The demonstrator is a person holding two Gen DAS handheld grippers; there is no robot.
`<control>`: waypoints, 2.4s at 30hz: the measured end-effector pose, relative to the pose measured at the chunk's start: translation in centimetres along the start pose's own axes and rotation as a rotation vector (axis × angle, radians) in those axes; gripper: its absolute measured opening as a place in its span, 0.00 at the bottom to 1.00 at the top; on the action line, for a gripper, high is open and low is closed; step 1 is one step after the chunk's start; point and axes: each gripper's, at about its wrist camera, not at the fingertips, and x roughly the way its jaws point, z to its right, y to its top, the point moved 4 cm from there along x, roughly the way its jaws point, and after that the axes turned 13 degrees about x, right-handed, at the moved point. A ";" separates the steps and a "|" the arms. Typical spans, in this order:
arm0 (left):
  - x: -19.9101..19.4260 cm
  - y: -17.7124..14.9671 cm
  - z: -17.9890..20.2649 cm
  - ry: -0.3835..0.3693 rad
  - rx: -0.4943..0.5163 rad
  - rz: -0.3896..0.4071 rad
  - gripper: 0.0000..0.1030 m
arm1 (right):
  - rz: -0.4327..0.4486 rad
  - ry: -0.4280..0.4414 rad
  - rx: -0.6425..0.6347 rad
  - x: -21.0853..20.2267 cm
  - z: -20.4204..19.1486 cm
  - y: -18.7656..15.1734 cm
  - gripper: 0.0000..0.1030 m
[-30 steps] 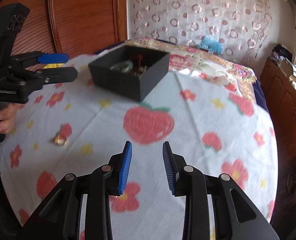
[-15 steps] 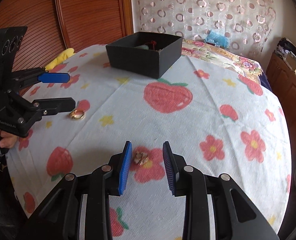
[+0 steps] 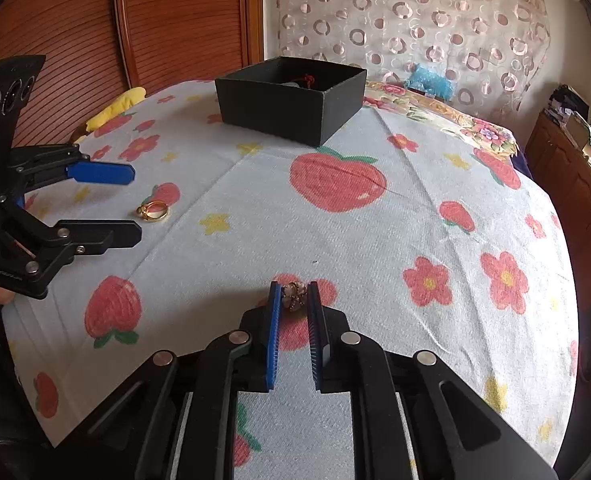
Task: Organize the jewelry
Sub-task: 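Grasp the gold flower earring with the right gripper while the left gripper nears the ring, then close the left gripper on the gold ring and lift it, then carry the ring and earring into the black box while both grippers open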
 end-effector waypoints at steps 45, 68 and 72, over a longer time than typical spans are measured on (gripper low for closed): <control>-3.1 4.7 -8.8 0.190 -0.118 0.134 0.18 | 0.198 0.025 0.051 2.2 -0.4 14.4 0.11; 0.2 9.6 -11.3 0.216 -0.109 0.107 0.18 | 0.183 0.060 0.084 4.8 -0.7 20.2 0.25; 1.2 10.3 -11.3 0.213 -0.108 0.104 0.18 | 0.185 0.046 0.097 4.4 0.2 19.7 0.25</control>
